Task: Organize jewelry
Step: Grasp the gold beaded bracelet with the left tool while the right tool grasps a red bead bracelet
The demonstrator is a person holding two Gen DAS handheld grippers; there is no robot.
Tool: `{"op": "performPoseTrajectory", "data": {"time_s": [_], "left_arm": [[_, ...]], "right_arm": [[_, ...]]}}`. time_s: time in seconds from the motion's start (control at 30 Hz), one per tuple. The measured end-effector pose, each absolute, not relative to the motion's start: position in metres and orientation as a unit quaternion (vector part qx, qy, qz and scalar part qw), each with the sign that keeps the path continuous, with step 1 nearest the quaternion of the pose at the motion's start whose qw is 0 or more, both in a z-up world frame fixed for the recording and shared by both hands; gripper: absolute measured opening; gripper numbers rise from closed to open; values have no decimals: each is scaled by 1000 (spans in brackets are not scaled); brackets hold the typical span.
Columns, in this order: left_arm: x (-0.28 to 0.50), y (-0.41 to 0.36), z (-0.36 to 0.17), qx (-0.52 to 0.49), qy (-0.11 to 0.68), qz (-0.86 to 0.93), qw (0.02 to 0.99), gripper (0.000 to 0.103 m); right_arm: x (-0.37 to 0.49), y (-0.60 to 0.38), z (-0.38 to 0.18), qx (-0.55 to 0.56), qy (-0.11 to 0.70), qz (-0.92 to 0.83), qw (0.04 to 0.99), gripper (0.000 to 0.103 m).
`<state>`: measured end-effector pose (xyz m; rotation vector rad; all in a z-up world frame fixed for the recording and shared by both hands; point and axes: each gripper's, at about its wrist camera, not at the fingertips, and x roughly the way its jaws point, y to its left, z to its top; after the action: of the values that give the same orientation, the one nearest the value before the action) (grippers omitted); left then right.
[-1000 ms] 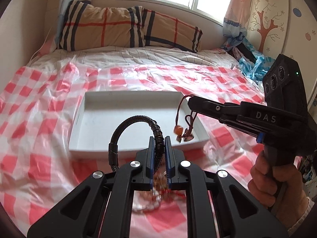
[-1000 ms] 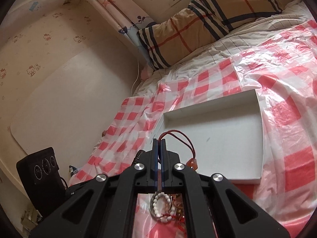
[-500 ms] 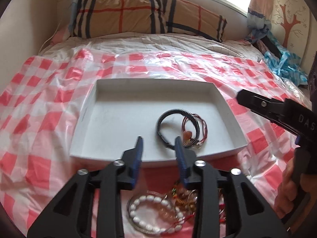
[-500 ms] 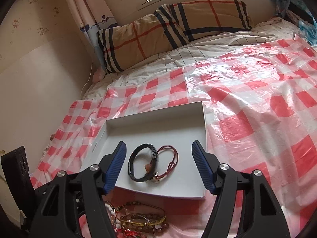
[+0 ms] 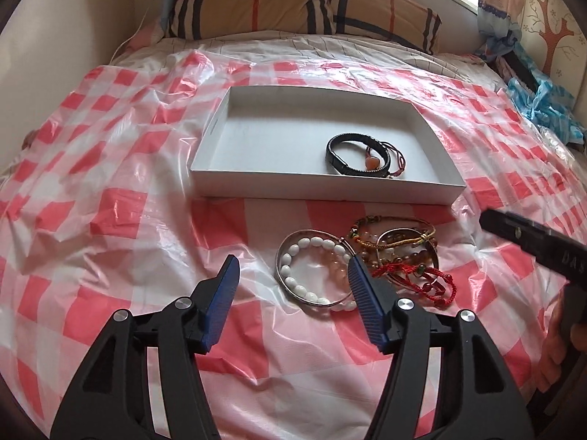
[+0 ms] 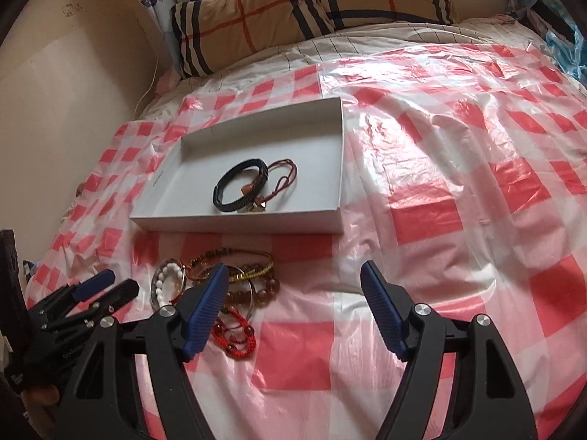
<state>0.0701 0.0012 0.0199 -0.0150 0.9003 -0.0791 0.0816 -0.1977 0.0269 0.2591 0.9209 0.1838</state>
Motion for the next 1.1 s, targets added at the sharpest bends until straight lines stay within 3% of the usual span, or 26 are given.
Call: {"op": "performPoseTrajectory", "data": {"time_s": [0.2, 0.47, 0.73, 0.8, 0.87, 0.93, 1.1], "left_arm": [[79, 4, 15, 2, 443, -24, 896, 58], [86, -32, 19, 53, 423, -80, 901, 64], [134, -64, 7, 71, 431, -69, 897, 64], [141, -68, -5, 80, 453, -66, 886, 55], [144, -73, -19, 87, 485, -78, 867, 20], [141, -76, -22, 93, 490, -84, 863, 8], [137, -43, -5, -28, 496, -113, 861, 7]], "right_arm": [[85, -186, 19, 109, 454, 108, 878, 72], [95, -213, 9, 199, 464, 98, 858, 73], [98, -213, 11, 210, 462, 103, 856, 75], [98, -215, 11, 215, 460, 106, 855, 76], [99, -217, 12, 220, 458, 107, 855, 76], [99, -219, 12, 224, 457, 105, 854, 77], [99, -222, 9, 226, 463, 102, 851, 77]]}}
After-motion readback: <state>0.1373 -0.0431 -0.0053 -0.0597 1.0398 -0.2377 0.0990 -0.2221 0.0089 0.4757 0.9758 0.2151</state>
